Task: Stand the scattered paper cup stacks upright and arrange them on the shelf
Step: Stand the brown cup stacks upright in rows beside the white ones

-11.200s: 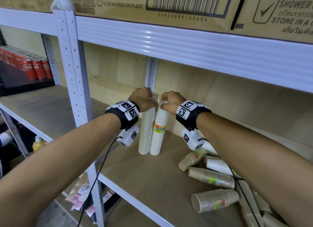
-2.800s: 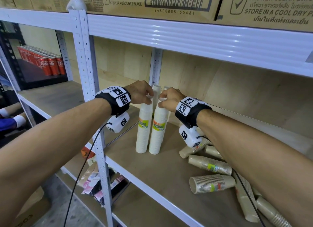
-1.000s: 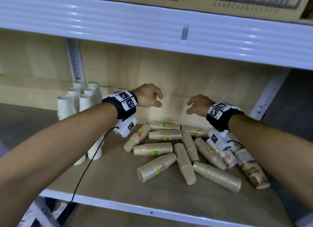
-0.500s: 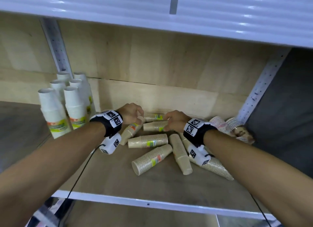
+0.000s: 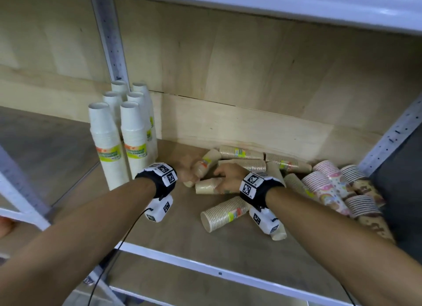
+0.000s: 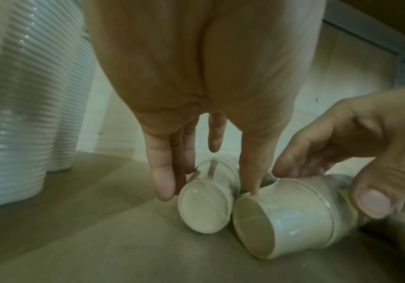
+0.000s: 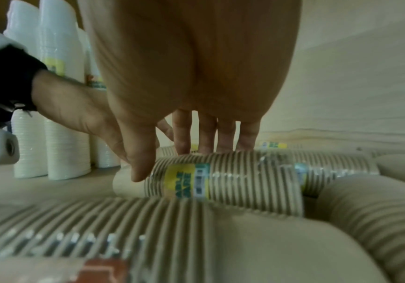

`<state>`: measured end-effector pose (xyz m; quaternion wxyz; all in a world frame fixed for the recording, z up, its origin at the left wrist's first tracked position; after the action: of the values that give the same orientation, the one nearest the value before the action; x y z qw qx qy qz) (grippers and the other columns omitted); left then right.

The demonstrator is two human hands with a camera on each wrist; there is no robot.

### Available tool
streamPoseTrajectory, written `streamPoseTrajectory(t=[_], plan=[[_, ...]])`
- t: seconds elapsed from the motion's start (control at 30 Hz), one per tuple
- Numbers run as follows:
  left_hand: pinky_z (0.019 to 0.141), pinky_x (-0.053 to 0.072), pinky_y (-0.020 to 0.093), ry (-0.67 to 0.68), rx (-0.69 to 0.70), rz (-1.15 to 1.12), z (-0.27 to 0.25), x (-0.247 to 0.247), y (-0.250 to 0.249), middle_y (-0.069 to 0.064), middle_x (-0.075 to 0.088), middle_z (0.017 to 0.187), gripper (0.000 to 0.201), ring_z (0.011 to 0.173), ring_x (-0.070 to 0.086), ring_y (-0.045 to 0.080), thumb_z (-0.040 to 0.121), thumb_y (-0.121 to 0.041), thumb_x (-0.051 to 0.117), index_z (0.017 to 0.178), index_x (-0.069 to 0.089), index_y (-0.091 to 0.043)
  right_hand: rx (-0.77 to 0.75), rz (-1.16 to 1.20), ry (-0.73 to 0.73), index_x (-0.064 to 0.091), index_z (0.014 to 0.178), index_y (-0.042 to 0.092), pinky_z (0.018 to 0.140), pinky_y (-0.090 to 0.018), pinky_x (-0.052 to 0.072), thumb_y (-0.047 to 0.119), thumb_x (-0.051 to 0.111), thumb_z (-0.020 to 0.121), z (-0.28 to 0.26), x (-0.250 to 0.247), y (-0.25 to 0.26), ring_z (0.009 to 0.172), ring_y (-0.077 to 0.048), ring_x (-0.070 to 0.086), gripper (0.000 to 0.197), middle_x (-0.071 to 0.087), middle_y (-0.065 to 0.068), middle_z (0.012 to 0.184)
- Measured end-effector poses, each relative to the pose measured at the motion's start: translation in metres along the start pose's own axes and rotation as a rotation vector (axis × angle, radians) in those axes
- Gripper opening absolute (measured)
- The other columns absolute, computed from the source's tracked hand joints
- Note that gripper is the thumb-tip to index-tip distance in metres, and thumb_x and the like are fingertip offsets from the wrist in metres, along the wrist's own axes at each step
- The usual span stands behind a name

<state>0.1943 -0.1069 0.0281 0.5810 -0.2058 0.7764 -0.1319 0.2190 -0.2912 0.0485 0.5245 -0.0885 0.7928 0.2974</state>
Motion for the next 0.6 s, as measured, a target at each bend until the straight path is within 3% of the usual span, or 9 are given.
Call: streamPoseTrajectory(t=[0.13, 0.23, 0.33, 0.47, 0.6], plan=[[0.082, 0.04, 0.029, -0.026, 0.012, -0.032, -0.001, 0.001, 0.005, 0.007, 0.052, 0.134, 0.073, 0.113, 0.052, 0.024, 0.083, -0.022, 0.074, 0.147, 0.038, -0.02, -0.02, -0.096, 0.012, 0.057, 0.133, 0.018, 0.087, -0.028, 0.046, 0.034, 0.083, 0.069, 0.01, 0.011, 0.006, 0.112, -0.023, 0.059, 0.071, 0.061, -0.003, 0.125], [0.081, 0.042, 0.029, -0.038, 0.01, -0.055, -0.002, 0.003, 0.009, 0.007, 0.057, 0.13, 0.073, 0.104, 0.054, 0.022, 0.081, -0.019, 0.075, 0.145, 0.04, -0.021, -0.03, -0.144, 0.033, 0.057, 0.132, 0.02, 0.083, -0.029, 0.048, 0.036, 0.083, 0.068, 0.015, 0.015, 0.009, 0.107, -0.023, 0.061, 0.071, 0.062, -0.002, 0.121], [0.083, 0.045, 0.031, -0.08, 0.008, -0.058, -0.005, 0.005, 0.011, 0.005, 0.057, 0.128, 0.077, 0.112, 0.057, 0.027, 0.078, -0.018, 0.076, 0.146, 0.039, -0.024, -0.037, -0.142, 0.041, 0.057, 0.13, 0.019, 0.078, -0.027, 0.044, 0.032, 0.083, 0.069, 0.016, 0.015, 0.01, 0.106, -0.023, 0.061, 0.068, 0.062, -0.001, 0.118], [0.068, 0.048, 0.028, -0.078, 0.028, -0.058, -0.009, 0.001, 0.005, 0.003, 0.064, 0.103, 0.066, 0.09, 0.062, 0.021, 0.076, -0.007, 0.072, 0.137, 0.05, -0.02, -0.036, -0.128, 0.024, 0.058, 0.122, 0.016, 0.073, -0.028, 0.043, 0.022, 0.082, 0.07, 0.014, 0.011, 0.009, 0.101, -0.024, 0.061, 0.058, 0.061, -0.004, 0.113], [0.068, 0.052, 0.031, -0.061, 0.011, 0.011, -0.013, -0.015, -0.004, 0.005, 0.067, 0.1, 0.053, 0.088, 0.064, 0.023, 0.076, -0.007, 0.071, 0.127, 0.059, -0.014, -0.049, -0.034, -0.014, 0.06, 0.112, 0.021, 0.072, -0.032, 0.053, 0.014, 0.08, 0.067, 0.009, 0.0, 0.008, 0.091, -0.024, 0.063, 0.049, 0.061, -0.002, 0.101]])
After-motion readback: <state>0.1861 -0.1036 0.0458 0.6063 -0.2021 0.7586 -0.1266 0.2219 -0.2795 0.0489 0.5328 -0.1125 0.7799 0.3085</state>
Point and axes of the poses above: each hand's wrist, its own z-axis towards the middle knuckle, its own x-axis out of the palm, y = z × x, the point moved 2 cm from there along z, towards the middle knuckle
